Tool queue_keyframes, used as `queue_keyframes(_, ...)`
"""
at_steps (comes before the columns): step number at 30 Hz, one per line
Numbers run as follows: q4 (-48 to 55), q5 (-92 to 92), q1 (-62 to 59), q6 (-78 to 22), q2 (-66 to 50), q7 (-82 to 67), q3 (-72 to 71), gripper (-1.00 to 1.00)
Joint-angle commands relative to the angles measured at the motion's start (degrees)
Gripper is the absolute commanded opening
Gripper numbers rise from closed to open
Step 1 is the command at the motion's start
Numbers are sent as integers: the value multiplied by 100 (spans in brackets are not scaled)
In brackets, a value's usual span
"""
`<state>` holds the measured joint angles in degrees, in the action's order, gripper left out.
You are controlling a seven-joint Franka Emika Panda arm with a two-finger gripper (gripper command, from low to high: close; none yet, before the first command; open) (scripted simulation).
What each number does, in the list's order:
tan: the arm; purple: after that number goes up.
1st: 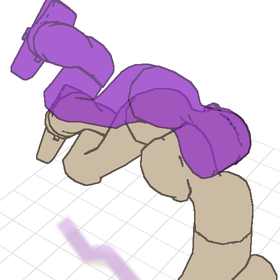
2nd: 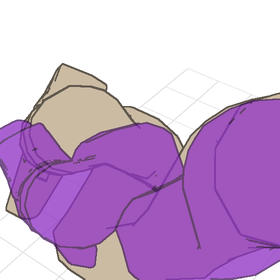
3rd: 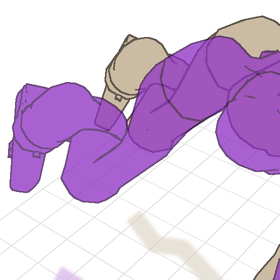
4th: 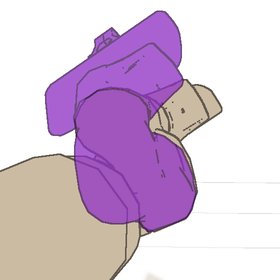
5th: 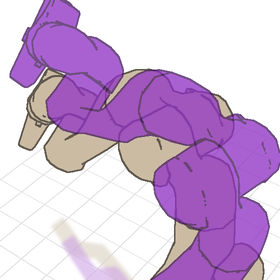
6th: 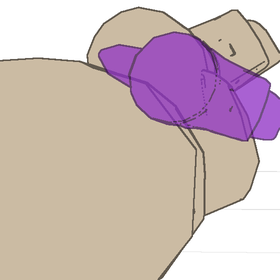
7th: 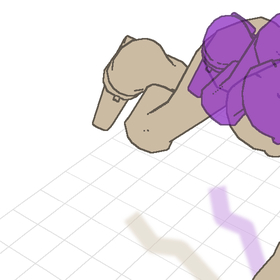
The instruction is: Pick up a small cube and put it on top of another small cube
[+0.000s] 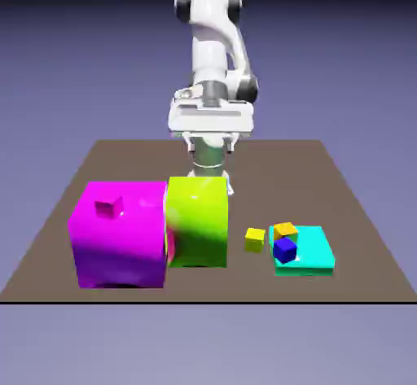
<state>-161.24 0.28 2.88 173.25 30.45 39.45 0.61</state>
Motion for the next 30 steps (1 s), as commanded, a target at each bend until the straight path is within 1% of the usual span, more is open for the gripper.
queue_keyframes(1, -20, 23, 182, -63, -183, -250, 51, 0)
queue_keyframes(16, -315, 365, 2906, -1004, -2931, -3987, 808, 0)
queue_keyframes(18, -321, 373, 2968, -1026, -2994, -4073, 825, 0)
queue_keyframes(26, -45, -116, 2605, 355, -4654, -4411, 343, 0)
queue_keyframes(27, -45, -116, 2605, 356, -4654, -4411, 343, 0)
queue_keyframes(28, -45, -116, 2605, 356, -4654, -4411, 343, -100)
queue_keyframes(30, -80, -55, 2650, 183, -4447, -4369, 403, -100)
